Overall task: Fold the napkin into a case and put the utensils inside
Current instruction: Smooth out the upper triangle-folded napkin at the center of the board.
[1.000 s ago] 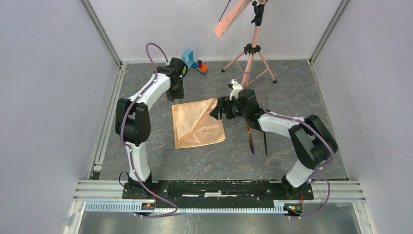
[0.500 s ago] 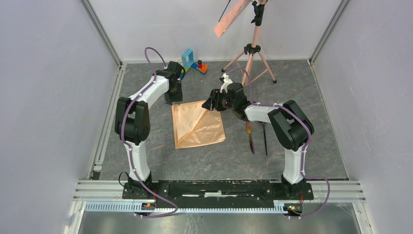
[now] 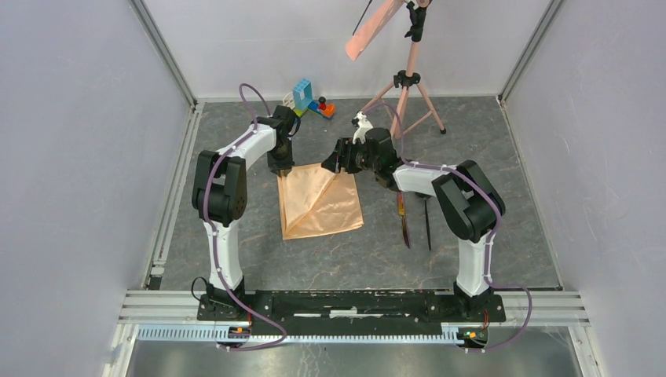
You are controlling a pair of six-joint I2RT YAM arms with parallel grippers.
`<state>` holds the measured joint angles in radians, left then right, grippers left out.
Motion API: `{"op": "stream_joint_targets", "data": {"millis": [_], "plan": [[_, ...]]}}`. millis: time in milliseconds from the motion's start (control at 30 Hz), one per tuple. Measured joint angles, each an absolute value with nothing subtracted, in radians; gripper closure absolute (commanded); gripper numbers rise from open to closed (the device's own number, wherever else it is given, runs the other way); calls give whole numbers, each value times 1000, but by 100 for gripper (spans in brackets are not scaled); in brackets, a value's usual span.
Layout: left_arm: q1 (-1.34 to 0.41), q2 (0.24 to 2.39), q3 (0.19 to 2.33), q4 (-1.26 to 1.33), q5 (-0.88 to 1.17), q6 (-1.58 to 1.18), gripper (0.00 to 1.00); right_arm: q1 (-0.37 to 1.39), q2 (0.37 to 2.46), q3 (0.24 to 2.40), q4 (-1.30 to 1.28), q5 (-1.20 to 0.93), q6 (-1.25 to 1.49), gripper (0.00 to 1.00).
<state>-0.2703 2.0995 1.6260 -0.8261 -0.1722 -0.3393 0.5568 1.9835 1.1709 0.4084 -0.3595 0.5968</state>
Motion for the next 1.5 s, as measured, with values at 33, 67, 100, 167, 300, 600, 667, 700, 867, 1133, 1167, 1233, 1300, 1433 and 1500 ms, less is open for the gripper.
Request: {"op": "stream_joint_targets", "data": {"millis": [33,67,100,167,300,600,667,700,867,1133,1167,1233,1300,1433,1500], "plan": [[-270,2100,1626,-826,-172,-339,76,557,1985,1174,408,-360,597,27],[-270,2100,1626,-826,-173,-339,78,557,1989,1178,409,-361,596,27],[-270,2100,1628,-826,-173,-339,80,559,1993,1181,409,-362,596,27],[-270,2100,1629,-823,-173,-339,83,561,2003,1185,409,-363,595,27],[-266,2100,1631,-820,-173,-339,87,563,2029,1200,409,-366,595,27],[-247,2100,1631,-820,-173,-339,89,567,2070,1242,406,-369,595,27],[-245,2100,1631,-820,-173,-339,89,567,2078,1253,405,-370,596,27],[-245,2100,1631,-820,-173,-339,89,567,2082,1258,405,-370,597,27],[-244,2100,1631,-820,-174,-339,89,567,2110,1283,408,-373,599,25],[-244,2101,1631,-821,-177,-339,89,567,2157,1314,408,-373,597,24],[-244,2101,1631,-821,-177,-339,88,567,2162,1319,408,-373,597,24],[-244,2101,1631,-821,-178,-339,83,567,2170,1323,410,-373,597,24],[-244,2101,1631,-823,-179,-339,73,567,2178,1324,410,-372,596,24],[-244,2101,1637,-838,-182,-338,54,567,2196,1324,411,-369,595,24],[-244,2095,1638,-843,-182,-339,51,567,2202,1324,422,-370,596,24]]}}
